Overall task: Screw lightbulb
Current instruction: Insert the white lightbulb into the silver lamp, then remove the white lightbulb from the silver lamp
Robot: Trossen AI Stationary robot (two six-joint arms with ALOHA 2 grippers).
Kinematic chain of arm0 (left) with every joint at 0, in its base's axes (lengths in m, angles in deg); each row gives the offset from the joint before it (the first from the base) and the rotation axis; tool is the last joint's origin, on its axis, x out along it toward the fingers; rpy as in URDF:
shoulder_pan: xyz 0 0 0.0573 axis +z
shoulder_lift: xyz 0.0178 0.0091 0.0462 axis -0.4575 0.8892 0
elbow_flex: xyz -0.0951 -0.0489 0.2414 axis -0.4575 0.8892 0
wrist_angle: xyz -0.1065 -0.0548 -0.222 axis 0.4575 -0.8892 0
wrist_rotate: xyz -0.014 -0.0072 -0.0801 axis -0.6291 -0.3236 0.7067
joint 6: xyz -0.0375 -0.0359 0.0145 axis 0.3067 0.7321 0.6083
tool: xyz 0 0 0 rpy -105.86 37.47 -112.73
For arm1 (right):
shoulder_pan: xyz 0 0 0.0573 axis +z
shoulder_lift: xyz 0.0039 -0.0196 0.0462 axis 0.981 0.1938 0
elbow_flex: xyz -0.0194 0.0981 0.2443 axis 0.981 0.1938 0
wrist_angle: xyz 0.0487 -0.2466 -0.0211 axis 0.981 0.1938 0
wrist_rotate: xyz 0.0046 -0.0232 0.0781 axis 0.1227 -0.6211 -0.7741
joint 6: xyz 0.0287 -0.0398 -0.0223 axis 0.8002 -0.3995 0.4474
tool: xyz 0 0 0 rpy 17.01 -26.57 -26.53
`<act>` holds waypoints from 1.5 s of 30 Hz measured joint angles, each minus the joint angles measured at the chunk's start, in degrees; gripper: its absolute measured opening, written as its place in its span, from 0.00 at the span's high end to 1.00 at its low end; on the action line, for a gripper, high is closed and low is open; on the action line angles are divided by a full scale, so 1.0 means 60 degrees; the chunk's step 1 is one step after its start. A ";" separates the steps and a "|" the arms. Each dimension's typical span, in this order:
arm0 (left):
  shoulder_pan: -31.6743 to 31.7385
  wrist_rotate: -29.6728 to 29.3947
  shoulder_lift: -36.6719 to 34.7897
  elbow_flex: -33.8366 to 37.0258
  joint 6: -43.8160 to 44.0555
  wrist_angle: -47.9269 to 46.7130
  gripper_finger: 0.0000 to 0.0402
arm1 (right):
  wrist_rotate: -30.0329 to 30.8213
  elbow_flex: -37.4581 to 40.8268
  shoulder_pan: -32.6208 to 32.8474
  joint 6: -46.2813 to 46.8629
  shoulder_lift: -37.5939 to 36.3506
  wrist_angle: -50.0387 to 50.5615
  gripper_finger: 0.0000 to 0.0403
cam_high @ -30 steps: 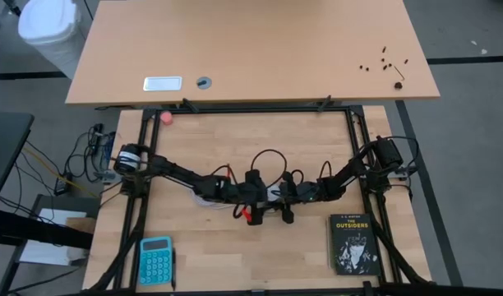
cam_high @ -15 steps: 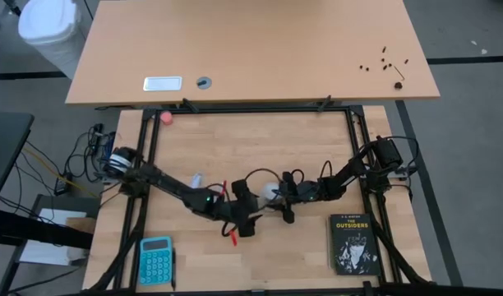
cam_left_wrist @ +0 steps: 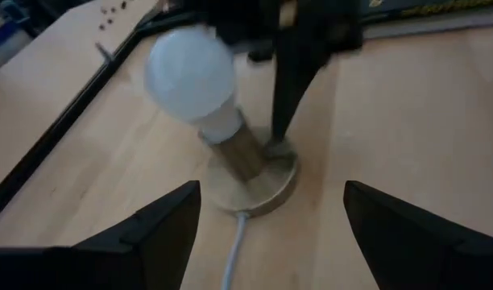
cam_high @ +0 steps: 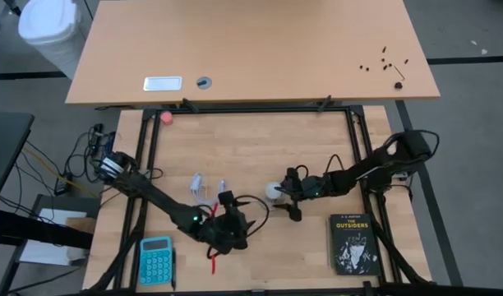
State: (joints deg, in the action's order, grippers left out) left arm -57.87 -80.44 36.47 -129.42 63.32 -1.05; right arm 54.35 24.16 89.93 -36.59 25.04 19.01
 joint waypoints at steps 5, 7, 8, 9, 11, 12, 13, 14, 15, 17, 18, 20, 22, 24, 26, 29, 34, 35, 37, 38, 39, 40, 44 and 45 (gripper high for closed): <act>0.0013 -0.0030 -0.0051 0.0000 0.0653 -0.1112 0.27 | -0.0082 -0.0008 0.0104 0.0035 -0.1366 0.1929 0.19; -0.0064 -0.0033 -0.0124 0.0000 0.1008 -0.1590 0.29 | -0.0082 -0.0012 0.0177 0.0191 -0.2007 0.2782 0.19; -0.0109 -0.0064 -0.0189 0.0003 0.1102 -0.1925 0.30 | -0.0082 -0.0012 0.0206 0.0253 -0.2303 0.3280 0.19; -0.0130 -0.0081 -0.0247 0.0004 0.1160 -0.2105 0.31 | -0.0082 -0.0012 0.0249 0.0306 -0.2558 0.3665 0.19; -0.0161 -0.0202 -0.0431 0.0000 0.1230 -0.2478 0.32 | -0.0082 -0.0009 0.0326 0.0398 -0.3128 0.4360 0.19; -0.0161 -0.0289 -0.0530 0.0003 0.1236 -0.2638 0.33 | -0.0082 -0.0011 0.0360 0.0428 -0.3378 0.4577 0.19; -0.0158 -0.0304 -0.0661 0.0004 0.1246 -0.2749 0.34 | -0.0082 -0.0014 0.0397 0.0468 -0.3657 0.4838 0.19; -0.0154 -0.0322 -0.0786 0.0000 0.1257 -0.2927 0.35 | -0.0082 -0.0012 0.0434 0.0474 -0.3955 0.5226 0.19; -0.0154 -0.0357 -0.0902 0.0000 0.1260 -0.3029 0.36 | -0.0082 -0.0008 0.0467 0.0477 -0.4268 0.5584 0.19; -0.0182 -0.0370 -0.1155 0.0000 0.1262 -0.3365 0.37 | -0.0058 -0.0008 0.0529 0.0540 -0.4968 0.6086 0.20; -0.0200 -0.0370 -0.1292 0.0004 0.1260 -0.3557 0.37 | -0.0028 -0.0008 0.0533 0.0560 -0.5358 0.6347 0.20; -0.0214 -0.0384 -0.1562 0.0004 0.1162 -0.3739 0.38 | -0.0020 -0.0008 0.0533 0.0579 -0.6173 0.6735 0.20; -0.0215 -0.0379 -0.1862 0.0004 0.1012 -0.3929 0.38 | 0.0005 -0.0008 0.0533 0.0576 -0.6970 0.6978 0.21; -0.0209 -0.0340 -0.2207 0.0004 0.0690 -0.3921 0.38 | 0.0013 -0.0010 0.0532 0.0564 -0.7754 0.7159 0.22; -0.0198 -0.0344 -0.2574 0.0004 0.0364 -0.3876 0.38 | 0.0016 -0.0012 0.0531 0.0539 -0.8445 0.7294 0.22; -0.0187 -0.0371 -0.3027 0.0004 0.0128 -0.3927 0.38 | 0.0023 -0.0019 0.0530 0.0579 -0.9223 0.7495 0.23; -0.0222 -0.0390 -0.3462 0.0004 0.0169 -0.4132 0.38 | 0.0076 -0.0023 0.0533 0.0828 -0.9859 0.8163 0.23; -0.0228 -0.0387 -0.3464 0.0003 0.0254 -0.4138 0.38 | 0.0126 -0.0023 0.0541 0.0837 -0.9910 0.8355 0.23; -0.0291 -0.0351 -0.3443 0.0004 0.0319 -0.4145 0.38 | 0.0336 -0.0023 0.0568 0.0985 -0.9920 0.8581 0.23; -0.0329 -0.0351 -0.3439 0.0004 0.0323 -0.4142 0.38 | 0.0424 -0.0023 0.0583 0.1048 -0.9904 0.8580 0.23; -0.0339 -0.0354 -0.3424 0.0004 0.0327 -0.4099 0.38 | 0.0465 -0.0023 0.0593 0.1071 -0.9890 0.8607 0.23; -0.0340 -0.0362 -0.3399 0.0000 0.0330 -0.4035 0.38 | 0.0473 -0.0023 0.0608 0.1078 -0.9852 0.8608 0.23; -0.0340 -0.0298 -0.3357 0.0004 0.0332 -0.3864 0.38 | 0.0655 -0.0023 0.0632 0.1073 -0.9629 0.8396 0.23; -0.0339 -0.0281 -0.3366 0.0003 0.0344 -0.3741 0.38 | 0.0721 -0.0023 0.0632 0.1075 -0.9555 0.8324 0.23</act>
State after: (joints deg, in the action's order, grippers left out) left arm -59.91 -82.12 16.27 -129.40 65.38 -23.50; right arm 58.68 24.02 93.72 -30.14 -32.29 68.96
